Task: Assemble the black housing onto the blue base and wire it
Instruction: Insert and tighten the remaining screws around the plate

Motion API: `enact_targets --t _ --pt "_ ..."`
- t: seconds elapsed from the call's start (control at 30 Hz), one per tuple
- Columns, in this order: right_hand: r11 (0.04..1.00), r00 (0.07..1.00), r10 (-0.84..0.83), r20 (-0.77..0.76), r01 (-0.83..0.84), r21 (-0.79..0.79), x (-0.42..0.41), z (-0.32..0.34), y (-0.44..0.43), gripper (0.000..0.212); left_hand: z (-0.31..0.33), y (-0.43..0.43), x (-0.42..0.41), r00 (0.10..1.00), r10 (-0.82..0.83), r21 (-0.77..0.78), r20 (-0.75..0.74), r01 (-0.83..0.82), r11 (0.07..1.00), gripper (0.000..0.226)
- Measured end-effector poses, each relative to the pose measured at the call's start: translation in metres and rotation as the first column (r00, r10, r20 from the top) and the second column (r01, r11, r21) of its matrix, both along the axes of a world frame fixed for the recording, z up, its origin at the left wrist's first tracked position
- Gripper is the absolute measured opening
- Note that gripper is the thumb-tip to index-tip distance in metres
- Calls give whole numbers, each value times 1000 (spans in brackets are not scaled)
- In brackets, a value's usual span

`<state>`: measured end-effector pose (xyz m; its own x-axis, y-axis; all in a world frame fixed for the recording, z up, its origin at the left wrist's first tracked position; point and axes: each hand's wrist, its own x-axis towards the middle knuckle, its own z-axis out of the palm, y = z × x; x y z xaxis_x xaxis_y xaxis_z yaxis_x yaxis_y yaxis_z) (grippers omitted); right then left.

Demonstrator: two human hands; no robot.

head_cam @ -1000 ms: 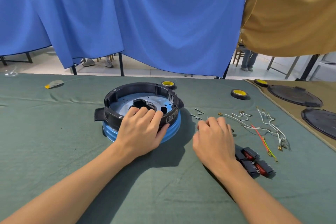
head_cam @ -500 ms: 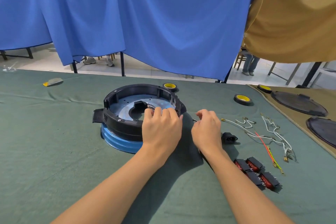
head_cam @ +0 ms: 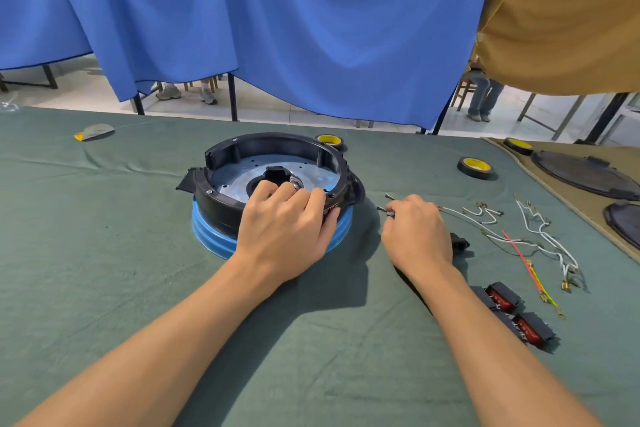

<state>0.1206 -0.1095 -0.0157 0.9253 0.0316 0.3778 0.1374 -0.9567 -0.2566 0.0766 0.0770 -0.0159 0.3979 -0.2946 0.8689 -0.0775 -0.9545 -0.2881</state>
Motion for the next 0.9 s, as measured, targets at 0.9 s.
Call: enact_targets --t 0.9 --pt "990 989 101 -104 -90 107 1 18 9 16 -2 2 -2 999 -29 13 36 29 1000 38"
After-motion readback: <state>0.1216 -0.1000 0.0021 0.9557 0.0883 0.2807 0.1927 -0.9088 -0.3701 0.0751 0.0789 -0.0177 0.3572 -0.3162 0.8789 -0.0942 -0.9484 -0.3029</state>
